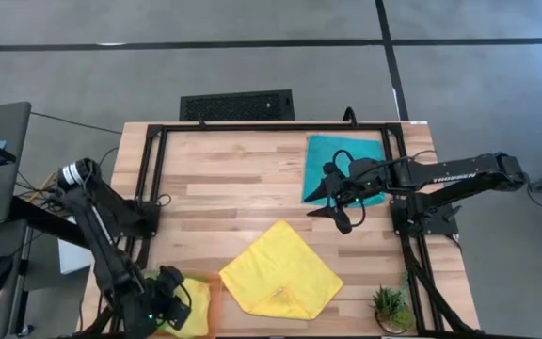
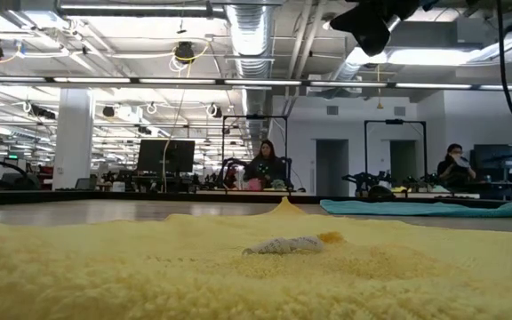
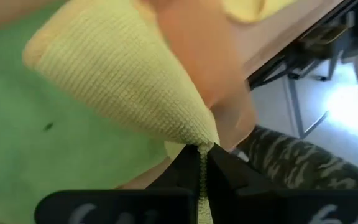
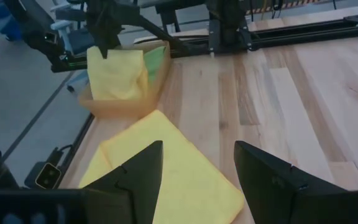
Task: Fold microfiber towels
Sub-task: Put the yellow microfiber towel into the bin
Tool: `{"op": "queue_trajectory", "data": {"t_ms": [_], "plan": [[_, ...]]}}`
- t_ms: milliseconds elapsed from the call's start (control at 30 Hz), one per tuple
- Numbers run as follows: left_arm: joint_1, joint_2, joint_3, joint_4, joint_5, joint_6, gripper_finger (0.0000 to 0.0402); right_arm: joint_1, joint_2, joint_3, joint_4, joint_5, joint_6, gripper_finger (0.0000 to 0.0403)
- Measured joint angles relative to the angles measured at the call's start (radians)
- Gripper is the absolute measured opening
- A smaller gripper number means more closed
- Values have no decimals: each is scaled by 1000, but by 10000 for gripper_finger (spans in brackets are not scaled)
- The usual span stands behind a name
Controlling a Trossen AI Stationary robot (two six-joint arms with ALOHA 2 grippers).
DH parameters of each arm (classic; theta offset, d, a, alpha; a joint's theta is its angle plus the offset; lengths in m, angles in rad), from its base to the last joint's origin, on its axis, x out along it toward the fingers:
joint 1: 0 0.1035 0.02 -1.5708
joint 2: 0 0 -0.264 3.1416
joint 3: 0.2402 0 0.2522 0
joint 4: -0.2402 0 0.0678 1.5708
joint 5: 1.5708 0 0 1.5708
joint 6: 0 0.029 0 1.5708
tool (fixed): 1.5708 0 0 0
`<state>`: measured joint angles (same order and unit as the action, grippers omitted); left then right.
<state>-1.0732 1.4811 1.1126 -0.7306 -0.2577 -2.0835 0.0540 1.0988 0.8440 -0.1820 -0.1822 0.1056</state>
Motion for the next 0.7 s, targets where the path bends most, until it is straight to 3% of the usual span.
{"op": "queue_trajectory", "data": {"t_ms": [367,533,700], "plan": [[-76,26,0,-103,143,-198,0,0,0,0,4,0,2,221],[-80,27,1,-148,201,-188,3,0,0,0,4,0,2,221],[-81,27,1,-186,212,-178,34,0,0,0,4,0,10,221]]}}
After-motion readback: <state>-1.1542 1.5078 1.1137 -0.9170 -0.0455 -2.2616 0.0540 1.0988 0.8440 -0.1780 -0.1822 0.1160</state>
